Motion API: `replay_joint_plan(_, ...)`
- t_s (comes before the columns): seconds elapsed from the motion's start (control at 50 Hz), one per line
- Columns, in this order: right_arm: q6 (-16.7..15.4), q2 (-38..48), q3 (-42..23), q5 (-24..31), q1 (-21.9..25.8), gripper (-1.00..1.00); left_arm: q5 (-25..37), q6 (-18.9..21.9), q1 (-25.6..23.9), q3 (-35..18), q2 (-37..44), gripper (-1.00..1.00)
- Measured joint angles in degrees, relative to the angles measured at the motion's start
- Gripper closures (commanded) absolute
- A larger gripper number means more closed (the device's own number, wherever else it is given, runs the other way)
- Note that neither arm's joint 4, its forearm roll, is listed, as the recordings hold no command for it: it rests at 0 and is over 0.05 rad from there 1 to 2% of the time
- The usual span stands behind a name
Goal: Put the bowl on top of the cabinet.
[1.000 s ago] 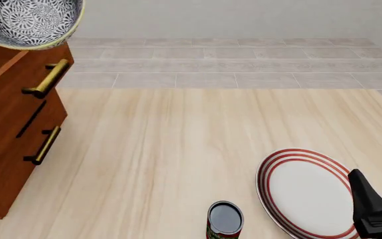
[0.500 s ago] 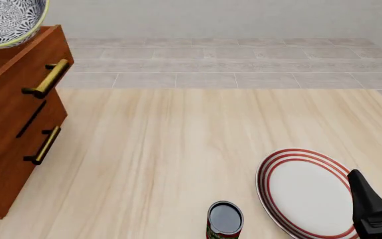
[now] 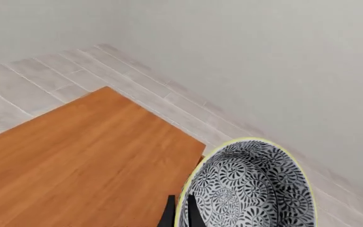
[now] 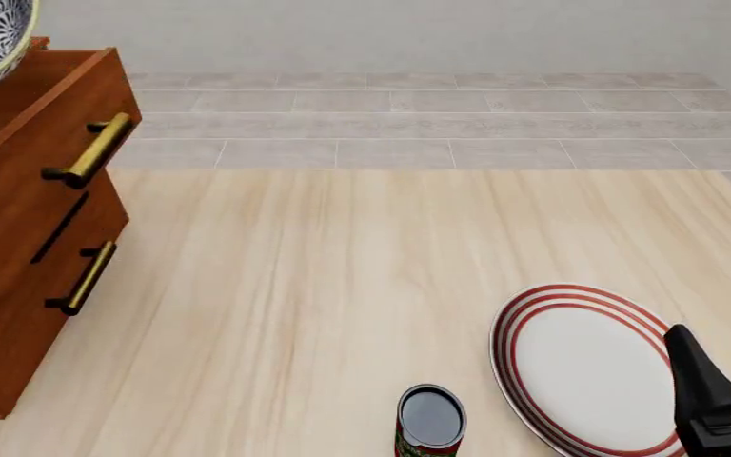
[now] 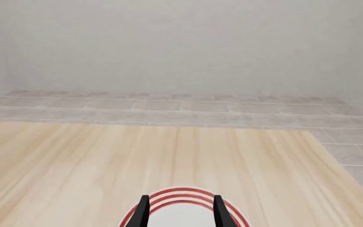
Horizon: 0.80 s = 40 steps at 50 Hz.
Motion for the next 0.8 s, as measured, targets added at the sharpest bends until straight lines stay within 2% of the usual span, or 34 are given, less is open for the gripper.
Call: replay_joint_plan(0.8,0.0,0.01,-0.01,0.05,-0.05,-1.0,0.35,-2.31,10.11,2.55,-4.09,1.0)
